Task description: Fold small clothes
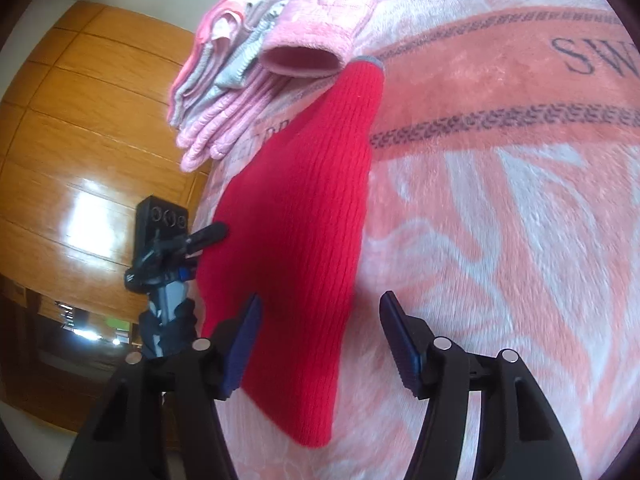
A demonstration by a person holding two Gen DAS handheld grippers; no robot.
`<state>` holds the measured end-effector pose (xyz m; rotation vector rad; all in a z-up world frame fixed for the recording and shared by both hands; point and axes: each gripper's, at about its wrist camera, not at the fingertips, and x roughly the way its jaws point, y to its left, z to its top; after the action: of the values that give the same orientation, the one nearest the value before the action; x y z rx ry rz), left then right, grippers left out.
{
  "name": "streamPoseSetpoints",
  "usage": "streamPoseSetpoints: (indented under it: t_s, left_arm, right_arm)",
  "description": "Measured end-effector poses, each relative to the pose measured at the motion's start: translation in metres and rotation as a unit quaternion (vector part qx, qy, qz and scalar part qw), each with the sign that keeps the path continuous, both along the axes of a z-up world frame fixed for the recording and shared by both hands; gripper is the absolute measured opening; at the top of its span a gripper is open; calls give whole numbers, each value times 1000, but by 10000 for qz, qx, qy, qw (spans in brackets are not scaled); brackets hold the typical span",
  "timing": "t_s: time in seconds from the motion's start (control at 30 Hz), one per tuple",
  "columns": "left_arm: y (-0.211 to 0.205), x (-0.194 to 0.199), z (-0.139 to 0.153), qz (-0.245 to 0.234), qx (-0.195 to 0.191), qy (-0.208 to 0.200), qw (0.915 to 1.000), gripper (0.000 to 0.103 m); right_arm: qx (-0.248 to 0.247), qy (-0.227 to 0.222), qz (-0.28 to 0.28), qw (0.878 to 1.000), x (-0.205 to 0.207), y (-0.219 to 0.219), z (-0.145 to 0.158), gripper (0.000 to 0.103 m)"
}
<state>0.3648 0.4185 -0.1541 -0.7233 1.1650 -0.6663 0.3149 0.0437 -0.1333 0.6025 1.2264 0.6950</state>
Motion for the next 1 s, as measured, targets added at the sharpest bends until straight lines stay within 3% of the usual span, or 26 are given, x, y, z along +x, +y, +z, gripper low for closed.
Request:
streamPoseSetpoints:
  t_s: [0.13,0.2,0.33,0.47,0.57,0.83,1.0]
  left_arm:
    - [-5,1,1,-60,113,-53,9999,73]
    - [-7,2,0,-26,184,-61,9998,66]
    - [-7,1,-4,131,172,22,9998,46]
    - [-10,-7,-1,258,72,14,9996,35]
    - [-22,-17,6,271,-61,37,9996,32]
    - [-114,-75,38,-240,-590,80,9979,32]
    - [-192,-119,40,-654,-739,202,9949,32]
  right_arm:
    - [362,204,-15,9991,14,7,-14,62]
    - [478,247,-44,9985,19,12,-16,62]
    - [450,222,-2,9987,26,27,-17,41]
    - [525,205,-37,9984,19,21,-7,33]
    - [536,177,-17,9984,7,11,8,32]
    - [345,6,-95,9994,-65,-84,63,32]
    - [338,179,-346,9987,-135,-156,63,32]
